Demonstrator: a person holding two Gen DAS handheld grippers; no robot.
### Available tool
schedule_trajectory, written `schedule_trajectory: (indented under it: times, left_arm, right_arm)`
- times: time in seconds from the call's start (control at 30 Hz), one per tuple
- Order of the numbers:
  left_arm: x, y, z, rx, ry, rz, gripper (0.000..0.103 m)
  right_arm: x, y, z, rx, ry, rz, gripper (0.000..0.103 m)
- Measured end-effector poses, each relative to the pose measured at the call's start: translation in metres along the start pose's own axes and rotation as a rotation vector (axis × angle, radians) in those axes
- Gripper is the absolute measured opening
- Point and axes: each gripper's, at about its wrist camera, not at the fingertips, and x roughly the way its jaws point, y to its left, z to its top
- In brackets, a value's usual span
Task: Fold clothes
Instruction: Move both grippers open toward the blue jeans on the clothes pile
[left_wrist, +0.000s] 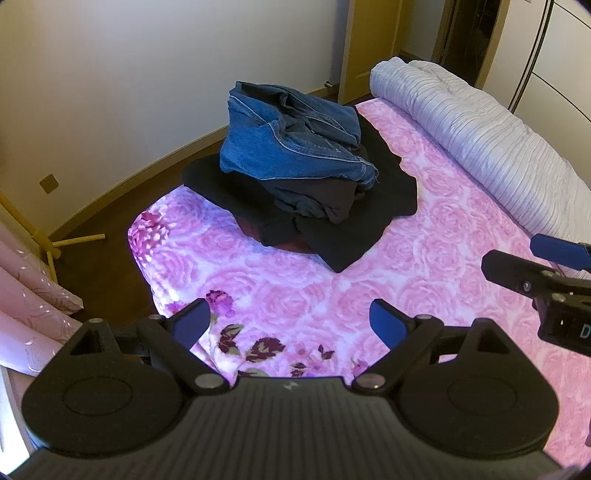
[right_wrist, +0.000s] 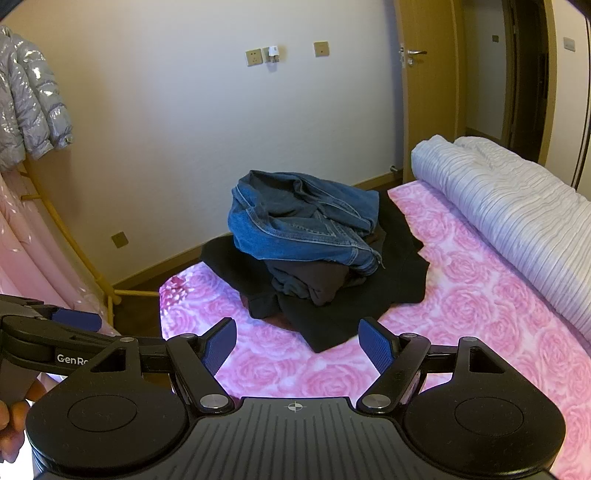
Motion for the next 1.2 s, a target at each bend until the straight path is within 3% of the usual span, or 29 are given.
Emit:
schedule_trajectory:
  times: [0.53,1.2]
  left_arm:
    - [0.0,-0.012,-0.004,0.044,-0.01,-0.011,0.091]
    - [-0.01,-0.008,-0.015,0.018,-0.004,0.043,0.091]
  right_arm:
    - [0.0,-0.007,-0.001,0.011,0.0,0.002,0.076]
    - [0.0,-0.01,-0.005,0.003,0.002,0.05,0.076]
